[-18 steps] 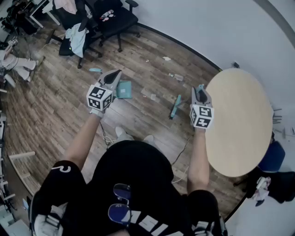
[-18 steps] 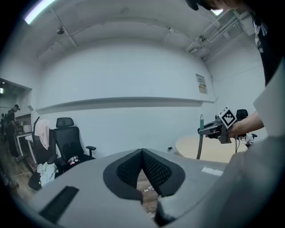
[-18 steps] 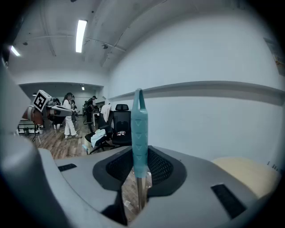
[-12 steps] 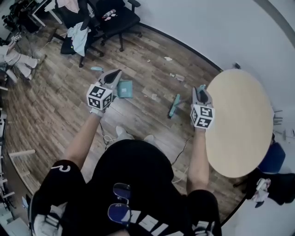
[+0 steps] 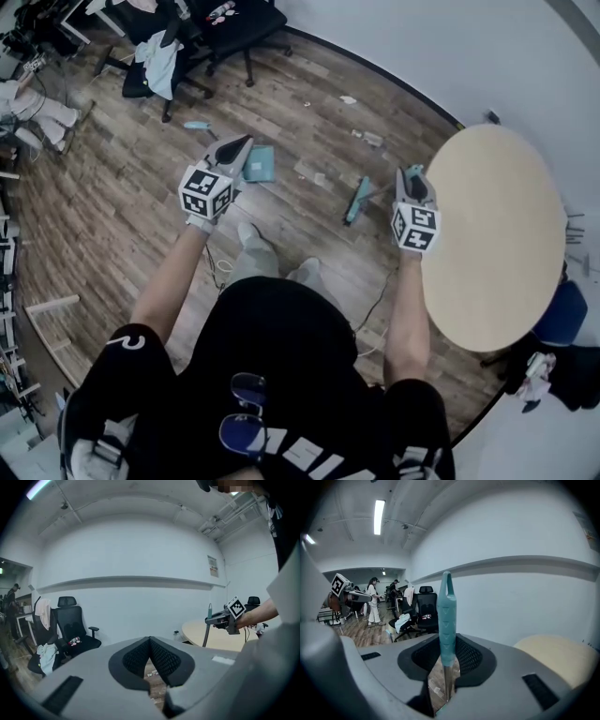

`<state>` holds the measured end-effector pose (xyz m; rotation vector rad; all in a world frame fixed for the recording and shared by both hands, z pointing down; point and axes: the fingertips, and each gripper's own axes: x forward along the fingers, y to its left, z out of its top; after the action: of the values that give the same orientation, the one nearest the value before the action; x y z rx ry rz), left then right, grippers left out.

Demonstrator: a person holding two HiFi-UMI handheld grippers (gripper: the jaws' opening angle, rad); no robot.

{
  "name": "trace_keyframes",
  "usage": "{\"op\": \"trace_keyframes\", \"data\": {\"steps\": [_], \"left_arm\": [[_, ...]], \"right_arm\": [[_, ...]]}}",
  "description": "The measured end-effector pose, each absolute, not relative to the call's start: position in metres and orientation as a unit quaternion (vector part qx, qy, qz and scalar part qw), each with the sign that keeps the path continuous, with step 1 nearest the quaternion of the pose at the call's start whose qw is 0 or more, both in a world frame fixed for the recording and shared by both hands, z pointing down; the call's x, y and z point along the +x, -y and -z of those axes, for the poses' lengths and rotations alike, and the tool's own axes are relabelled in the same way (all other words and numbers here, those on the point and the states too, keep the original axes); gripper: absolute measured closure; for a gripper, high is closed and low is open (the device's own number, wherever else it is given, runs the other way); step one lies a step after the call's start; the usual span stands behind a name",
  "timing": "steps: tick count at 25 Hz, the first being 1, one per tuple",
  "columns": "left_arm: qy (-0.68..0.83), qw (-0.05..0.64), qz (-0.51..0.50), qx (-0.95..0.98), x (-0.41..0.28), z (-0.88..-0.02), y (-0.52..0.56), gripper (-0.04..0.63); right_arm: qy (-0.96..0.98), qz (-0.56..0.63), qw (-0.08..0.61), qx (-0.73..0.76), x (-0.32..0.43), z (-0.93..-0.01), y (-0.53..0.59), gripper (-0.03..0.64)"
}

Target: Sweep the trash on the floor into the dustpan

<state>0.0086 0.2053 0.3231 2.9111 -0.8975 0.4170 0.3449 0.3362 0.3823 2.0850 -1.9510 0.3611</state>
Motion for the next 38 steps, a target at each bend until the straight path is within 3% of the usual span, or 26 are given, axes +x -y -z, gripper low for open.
{"op": "trace_keyframes", "data": {"steps": [12,23,38], "left_arm": [[0.219,0.091,-0.159,0.958,0.048,-0.429,-0.152,0.598],[0.183,0.148,-0.176,0.956,0.063,-0.534,-0.097,0.598],[0.191,0.184,-0.201,0.943,0.003,-0.596,-0.047,0.598]], "right_arm": [[0.627,-0.168,0.196,0.735,0.36,-0.486,-0.326,0.529],[0.58,-0.236,0.254,0.738,0.346,-0.645,-0.304,0.529],[0.576,-0.27,0.233,0.735,0.247,-0.705,-0.233,0.525]]}}
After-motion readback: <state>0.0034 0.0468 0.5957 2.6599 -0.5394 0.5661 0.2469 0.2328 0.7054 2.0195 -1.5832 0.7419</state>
